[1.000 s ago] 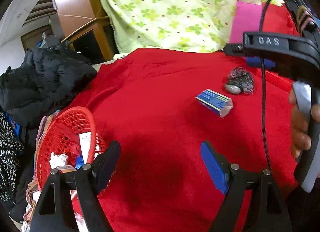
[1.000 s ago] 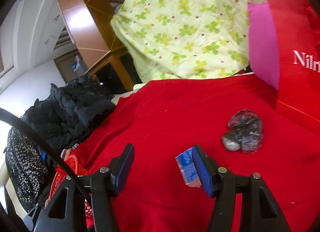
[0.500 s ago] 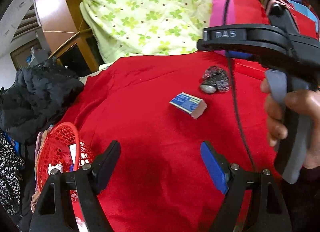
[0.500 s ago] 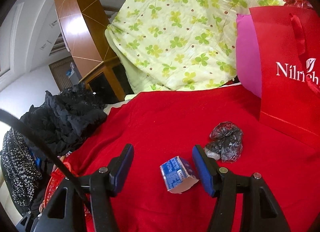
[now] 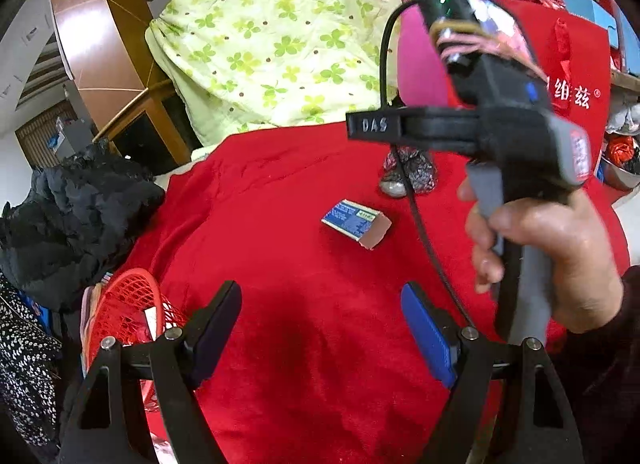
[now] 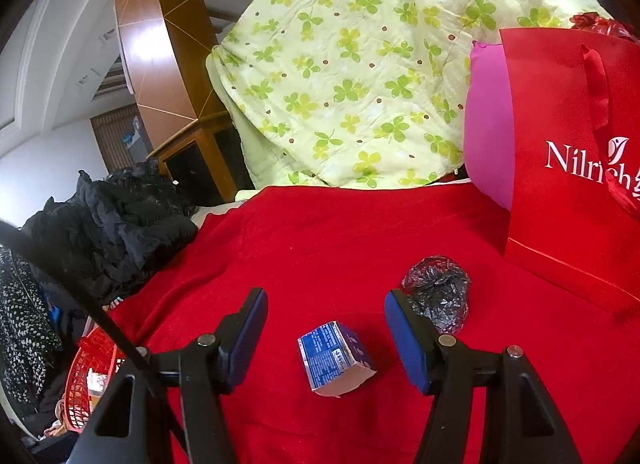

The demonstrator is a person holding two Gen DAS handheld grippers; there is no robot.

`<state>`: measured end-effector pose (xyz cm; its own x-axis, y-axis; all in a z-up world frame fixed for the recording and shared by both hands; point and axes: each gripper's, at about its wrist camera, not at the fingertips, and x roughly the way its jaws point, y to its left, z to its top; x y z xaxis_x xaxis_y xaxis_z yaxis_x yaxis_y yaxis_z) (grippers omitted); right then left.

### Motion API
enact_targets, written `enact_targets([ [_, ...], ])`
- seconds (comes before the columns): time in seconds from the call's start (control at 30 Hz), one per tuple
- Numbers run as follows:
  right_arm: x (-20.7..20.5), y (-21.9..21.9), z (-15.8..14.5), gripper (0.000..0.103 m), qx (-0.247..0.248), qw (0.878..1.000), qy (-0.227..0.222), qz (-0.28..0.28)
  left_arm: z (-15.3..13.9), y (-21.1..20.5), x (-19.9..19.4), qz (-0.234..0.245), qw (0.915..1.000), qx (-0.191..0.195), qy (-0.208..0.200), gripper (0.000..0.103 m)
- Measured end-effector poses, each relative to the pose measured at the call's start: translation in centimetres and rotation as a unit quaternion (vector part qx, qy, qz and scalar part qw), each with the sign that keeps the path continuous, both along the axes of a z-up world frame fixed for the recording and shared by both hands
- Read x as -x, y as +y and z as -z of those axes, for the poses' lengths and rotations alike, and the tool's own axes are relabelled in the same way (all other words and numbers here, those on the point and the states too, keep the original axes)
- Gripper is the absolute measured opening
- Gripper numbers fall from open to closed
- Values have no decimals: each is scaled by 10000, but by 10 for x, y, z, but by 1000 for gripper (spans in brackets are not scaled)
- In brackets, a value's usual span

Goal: Collect trash

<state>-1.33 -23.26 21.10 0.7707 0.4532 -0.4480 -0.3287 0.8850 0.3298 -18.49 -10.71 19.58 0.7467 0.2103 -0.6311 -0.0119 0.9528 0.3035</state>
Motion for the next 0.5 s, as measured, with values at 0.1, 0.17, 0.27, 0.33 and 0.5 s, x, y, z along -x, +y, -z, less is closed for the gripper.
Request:
enact_targets([
  [0.1, 0, 2, 0, 65, -64, 10000, 17, 11, -4, -1, 3, 16, 10000, -27, -37, 82],
  [0.17, 0, 6, 0, 65, -50, 10000, 0, 8, -3, -2, 4, 28, 10000, -46, -51, 82],
  [0.27, 0, 14, 1, 65, 54, 10000, -42, -13, 2, 1, 2, 38, 10000, -9, -28, 82],
  [0.33, 0, 21, 3, 65, 142, 9999, -53, -38, 7, 6, 0, 26, 10000, 65, -1, 82],
  [0.5, -4, 37, 8, 65, 257, 9996, -23, -111, 27, 25, -10, -70, 9995, 266, 145, 82],
])
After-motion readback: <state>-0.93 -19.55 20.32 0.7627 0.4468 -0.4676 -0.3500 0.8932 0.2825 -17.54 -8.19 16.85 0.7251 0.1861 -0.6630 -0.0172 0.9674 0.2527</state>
